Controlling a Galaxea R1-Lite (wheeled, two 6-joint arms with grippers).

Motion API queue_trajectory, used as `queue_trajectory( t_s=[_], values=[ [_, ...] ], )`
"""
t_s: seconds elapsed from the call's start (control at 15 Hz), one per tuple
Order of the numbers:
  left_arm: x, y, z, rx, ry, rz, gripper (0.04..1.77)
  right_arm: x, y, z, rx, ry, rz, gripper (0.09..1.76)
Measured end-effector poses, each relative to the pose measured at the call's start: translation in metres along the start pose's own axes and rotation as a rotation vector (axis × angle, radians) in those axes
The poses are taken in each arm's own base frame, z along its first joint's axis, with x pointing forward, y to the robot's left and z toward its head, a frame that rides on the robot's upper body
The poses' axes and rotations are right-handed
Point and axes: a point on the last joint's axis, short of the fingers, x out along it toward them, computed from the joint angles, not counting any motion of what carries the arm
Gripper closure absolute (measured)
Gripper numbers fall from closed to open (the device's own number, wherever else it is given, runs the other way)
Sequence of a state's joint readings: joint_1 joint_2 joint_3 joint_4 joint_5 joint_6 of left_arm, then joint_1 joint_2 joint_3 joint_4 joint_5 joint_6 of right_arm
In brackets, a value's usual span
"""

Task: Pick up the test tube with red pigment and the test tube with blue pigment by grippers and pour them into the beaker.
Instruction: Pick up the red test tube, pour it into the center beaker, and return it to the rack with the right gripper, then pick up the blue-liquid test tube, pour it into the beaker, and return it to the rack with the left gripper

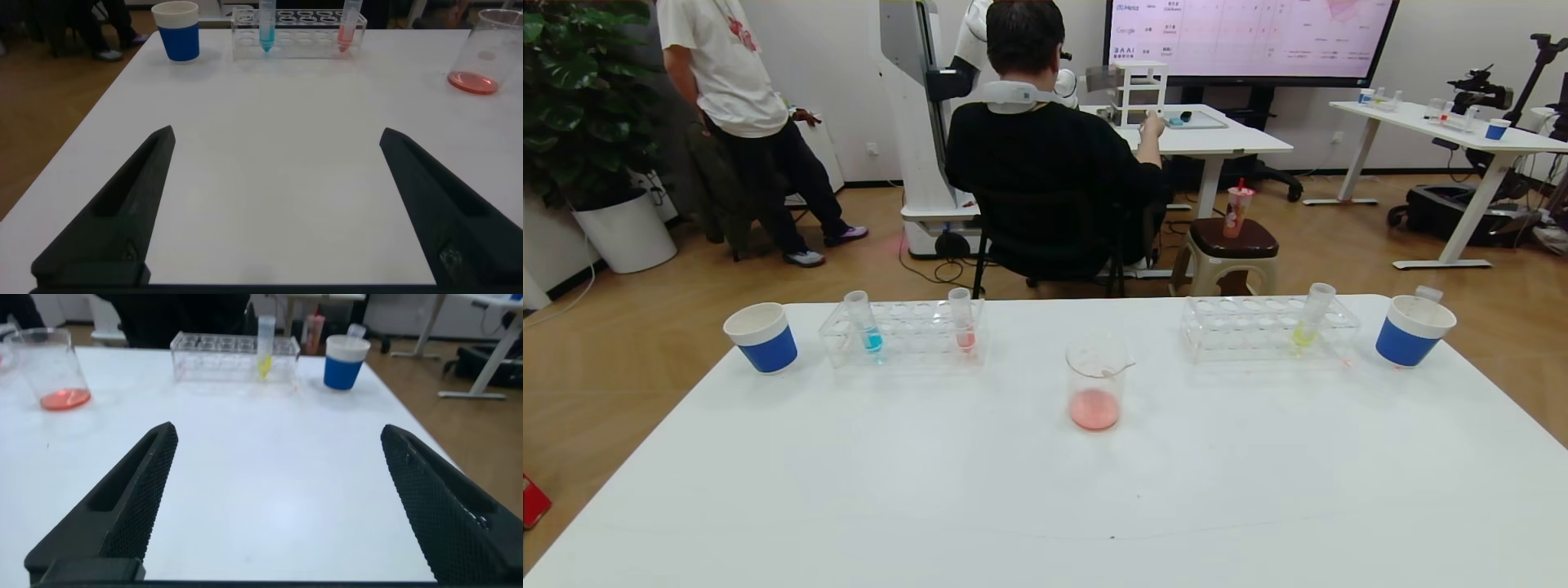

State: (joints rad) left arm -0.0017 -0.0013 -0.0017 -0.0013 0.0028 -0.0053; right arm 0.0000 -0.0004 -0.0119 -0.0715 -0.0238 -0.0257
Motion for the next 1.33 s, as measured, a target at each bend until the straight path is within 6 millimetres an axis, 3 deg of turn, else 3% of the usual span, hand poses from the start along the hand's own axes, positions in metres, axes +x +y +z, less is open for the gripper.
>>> queue_trajectory(
  t_s=[0.13,1.2,1.33],
  values=[
    [0.000,0.000,0.000,0.000,0.000,0.000,0.06,0.000,0.001,-0.010,-0.006,0.086,0.035,0.11],
    [0.000,0.000,0.000,-0.008,-0.002,0.000,0.06,0.000,0.001,-0.011,0.024,0.088,0.028,0.11],
    [-0.004,0.000,0.012,-0.012,-0.038,-0.001,0.06,0.000,0.001,-0.011,0.023,0.088,0.027,0.11]
  ],
)
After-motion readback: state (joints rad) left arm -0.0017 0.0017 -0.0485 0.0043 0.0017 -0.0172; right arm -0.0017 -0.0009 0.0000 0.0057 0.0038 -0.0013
